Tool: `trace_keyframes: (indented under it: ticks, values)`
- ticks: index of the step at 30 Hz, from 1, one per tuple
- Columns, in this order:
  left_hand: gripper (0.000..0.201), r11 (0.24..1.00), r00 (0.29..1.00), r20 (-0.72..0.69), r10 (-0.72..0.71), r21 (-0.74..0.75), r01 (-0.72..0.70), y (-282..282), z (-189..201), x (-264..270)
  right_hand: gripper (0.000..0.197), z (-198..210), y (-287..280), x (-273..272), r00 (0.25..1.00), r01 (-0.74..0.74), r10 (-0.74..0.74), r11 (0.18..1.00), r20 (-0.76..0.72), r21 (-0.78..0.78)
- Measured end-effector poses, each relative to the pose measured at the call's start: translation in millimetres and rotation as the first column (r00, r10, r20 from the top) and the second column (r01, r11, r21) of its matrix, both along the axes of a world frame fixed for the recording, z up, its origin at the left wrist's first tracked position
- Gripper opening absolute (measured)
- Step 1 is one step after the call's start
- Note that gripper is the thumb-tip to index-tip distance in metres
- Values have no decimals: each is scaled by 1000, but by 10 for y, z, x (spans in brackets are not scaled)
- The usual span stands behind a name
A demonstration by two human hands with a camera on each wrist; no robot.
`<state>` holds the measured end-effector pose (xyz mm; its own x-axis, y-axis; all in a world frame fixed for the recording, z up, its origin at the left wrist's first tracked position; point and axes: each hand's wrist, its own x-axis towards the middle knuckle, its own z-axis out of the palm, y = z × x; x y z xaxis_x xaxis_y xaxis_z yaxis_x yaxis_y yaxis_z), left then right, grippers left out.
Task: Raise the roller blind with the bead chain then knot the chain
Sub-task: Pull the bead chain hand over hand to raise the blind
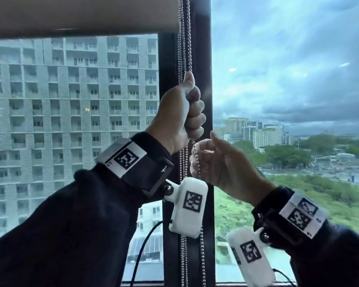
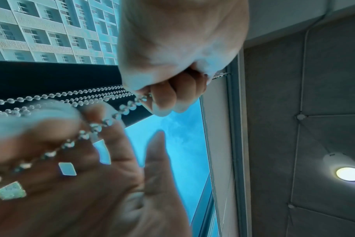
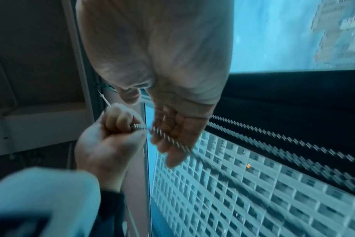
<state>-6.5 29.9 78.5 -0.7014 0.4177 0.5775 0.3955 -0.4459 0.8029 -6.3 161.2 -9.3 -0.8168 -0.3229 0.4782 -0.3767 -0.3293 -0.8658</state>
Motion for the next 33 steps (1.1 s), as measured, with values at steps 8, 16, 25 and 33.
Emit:
trace_keyframes:
  ticks: [8, 16, 25, 33]
  values:
    - [59, 999, 999, 32, -44, 26, 43, -22, -184, -39, 54, 789, -23, 146, 964, 213, -216, 976, -152, -36]
    - [57, 999, 993, 114, -4, -34, 8, -69, -543, -64, 50, 1049, -500, 123, 980, 112, -112, 994, -163, -10]
    - [49, 977, 990, 30, 135, -169, -128, -313, -688, -110, 53, 1094, -726, 12, 970, 173, -186, 981, -160, -94]
    - [43, 951, 944, -149, 295, -52, -306, -578, 6, -81, 53, 1093, -743, 135, 980, 116, -147, 970, -134, -216]
